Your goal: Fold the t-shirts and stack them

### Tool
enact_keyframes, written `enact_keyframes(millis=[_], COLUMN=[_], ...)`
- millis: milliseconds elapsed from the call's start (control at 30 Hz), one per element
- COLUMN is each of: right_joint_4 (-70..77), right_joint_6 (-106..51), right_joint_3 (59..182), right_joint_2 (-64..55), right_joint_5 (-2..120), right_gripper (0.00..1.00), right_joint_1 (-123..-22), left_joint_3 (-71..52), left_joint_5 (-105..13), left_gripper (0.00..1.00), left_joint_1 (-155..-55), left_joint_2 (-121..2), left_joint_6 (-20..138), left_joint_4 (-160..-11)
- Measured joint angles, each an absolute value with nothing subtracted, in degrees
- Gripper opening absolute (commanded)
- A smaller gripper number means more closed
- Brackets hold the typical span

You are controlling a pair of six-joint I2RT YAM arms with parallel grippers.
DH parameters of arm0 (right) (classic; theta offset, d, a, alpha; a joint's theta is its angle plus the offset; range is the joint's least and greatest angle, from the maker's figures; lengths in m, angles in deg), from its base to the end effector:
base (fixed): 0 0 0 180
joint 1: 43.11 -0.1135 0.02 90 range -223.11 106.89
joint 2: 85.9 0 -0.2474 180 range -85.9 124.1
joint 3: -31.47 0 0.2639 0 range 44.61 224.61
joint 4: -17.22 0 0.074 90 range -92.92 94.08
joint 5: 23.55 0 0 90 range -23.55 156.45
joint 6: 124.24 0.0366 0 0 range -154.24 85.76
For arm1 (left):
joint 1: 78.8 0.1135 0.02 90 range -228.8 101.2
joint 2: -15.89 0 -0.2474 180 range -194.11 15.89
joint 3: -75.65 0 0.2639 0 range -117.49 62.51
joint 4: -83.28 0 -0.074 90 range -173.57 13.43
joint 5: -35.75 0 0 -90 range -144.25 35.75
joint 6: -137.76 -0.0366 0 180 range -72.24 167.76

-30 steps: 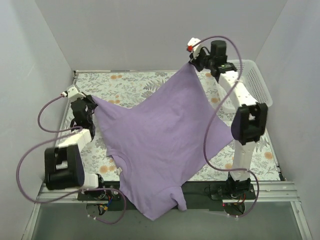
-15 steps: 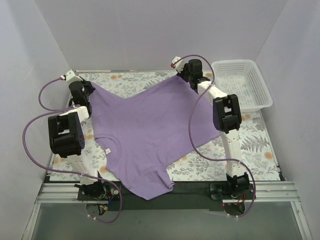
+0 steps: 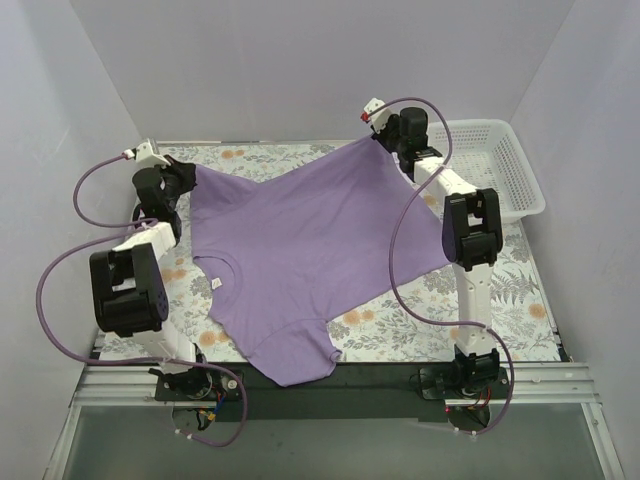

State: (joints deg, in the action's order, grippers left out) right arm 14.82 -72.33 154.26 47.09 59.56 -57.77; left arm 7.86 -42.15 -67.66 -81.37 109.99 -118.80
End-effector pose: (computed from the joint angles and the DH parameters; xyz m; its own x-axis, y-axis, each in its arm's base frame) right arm 0.5369 0.1450 0.2237 0.0588 -0.6177 -0.7842 -0.4171 0.6985 -0.5814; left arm 0.3840 0.0678 0.2150 -0.0721 -0.8960 -0.4382 -0.1047 0.4437 -0.8900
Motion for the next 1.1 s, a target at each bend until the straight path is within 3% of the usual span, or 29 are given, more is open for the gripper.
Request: enact_keyframes(millis=[633, 1100], right_joint_4=[15.7, 15.8], right_joint_6=[-67.6, -67.5], right_joint_3=[140.0, 136.5], right_joint_2=[36.3, 35.4], right_joint_5=[53.2, 55.6], right_gripper=[0.01, 0.01], right_joint_1=[-53.8, -53.0], left_joint_3=[25.5, 29.2], left_joint_5=[-31.3, -27.3], left_gripper=[0.00, 0.00], left_joint_1=[-67.6, -67.6], left_joint_2=[-50.8, -39.5], left_joint_6=[113.1, 114.3], left_joint_4=[-110.3, -98.8])
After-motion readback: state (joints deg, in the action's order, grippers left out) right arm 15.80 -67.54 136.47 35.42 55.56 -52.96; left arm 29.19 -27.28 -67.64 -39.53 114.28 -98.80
